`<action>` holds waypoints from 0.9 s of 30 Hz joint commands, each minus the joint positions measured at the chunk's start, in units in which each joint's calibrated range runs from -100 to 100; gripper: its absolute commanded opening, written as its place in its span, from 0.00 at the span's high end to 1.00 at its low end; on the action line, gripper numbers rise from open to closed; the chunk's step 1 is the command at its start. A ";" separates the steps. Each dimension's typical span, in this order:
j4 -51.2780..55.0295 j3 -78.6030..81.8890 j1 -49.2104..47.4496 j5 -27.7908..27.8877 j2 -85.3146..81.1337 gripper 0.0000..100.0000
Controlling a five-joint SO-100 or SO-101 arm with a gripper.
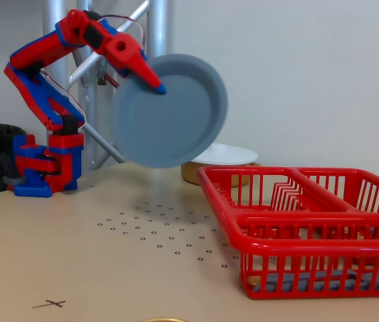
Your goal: Grasp the plate, place it on the cross drawn on the table.
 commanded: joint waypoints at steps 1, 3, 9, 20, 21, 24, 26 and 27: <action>-0.26 -0.63 3.63 1.17 -2.45 1.00; -0.26 0.27 6.36 2.05 -2.53 1.00; -2.11 1.45 15.98 4.49 0.26 1.00; -14.51 -1.18 33.35 11.87 18.68 1.00; -15.63 -2.17 34.57 12.45 21.05 1.00; -18.29 -6.07 37.15 13.92 27.64 1.00; -19.26 -9.16 38.16 14.60 31.87 1.00; -19.42 -11.06 38.45 14.70 33.98 1.00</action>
